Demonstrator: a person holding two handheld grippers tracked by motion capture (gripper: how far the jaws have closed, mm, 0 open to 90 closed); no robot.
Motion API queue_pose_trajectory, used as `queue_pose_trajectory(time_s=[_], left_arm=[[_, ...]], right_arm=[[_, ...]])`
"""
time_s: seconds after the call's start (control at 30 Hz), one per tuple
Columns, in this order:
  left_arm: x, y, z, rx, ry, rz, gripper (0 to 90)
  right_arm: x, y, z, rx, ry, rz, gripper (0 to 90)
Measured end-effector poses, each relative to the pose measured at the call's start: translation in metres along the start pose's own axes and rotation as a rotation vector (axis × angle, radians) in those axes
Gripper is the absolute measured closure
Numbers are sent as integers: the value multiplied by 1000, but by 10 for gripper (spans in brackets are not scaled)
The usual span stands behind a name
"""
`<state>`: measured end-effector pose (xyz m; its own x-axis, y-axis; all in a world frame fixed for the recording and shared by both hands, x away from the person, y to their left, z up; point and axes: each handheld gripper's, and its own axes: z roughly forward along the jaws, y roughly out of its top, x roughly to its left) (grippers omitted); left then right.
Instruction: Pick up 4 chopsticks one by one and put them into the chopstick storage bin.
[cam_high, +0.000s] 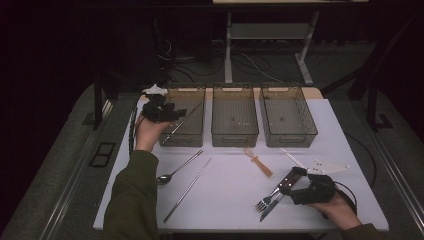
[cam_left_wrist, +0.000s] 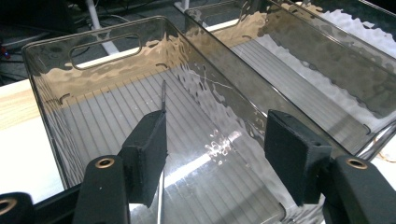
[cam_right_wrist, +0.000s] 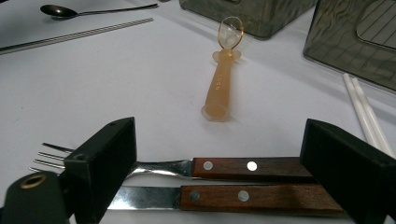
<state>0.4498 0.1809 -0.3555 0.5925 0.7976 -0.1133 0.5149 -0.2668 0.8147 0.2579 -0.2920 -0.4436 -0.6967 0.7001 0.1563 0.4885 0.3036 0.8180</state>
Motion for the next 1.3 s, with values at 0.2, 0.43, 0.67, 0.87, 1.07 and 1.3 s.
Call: queue_pose_trajectory(time_s=[0.2, 0.43, 0.67, 0.87, 1.07, 1.3], left_arm=[[-14, 1, -9, -24, -4, 32, 345], [-32, -6, -23, -36, -10, 44, 305], [-49, -21, -32, -45, -44, 64, 275], [-65, -43, -42, -75, -59, 70, 227], [-83, -62, -46, -50, -49, 108, 211], [-96, -76, -47, -24, -62, 121, 204]], right_arm=[[0, 0, -1, -4, -2, -1, 107], [0, 0, -1, -4, -3, -3, 107], [0, 0, -1, -2, -6, 1, 107], [0, -1, -1, -1, -9, -1, 107], [1, 0, -3, -8, -6, -6, 107], [2, 0, -4, -13, -3, -9, 107]])
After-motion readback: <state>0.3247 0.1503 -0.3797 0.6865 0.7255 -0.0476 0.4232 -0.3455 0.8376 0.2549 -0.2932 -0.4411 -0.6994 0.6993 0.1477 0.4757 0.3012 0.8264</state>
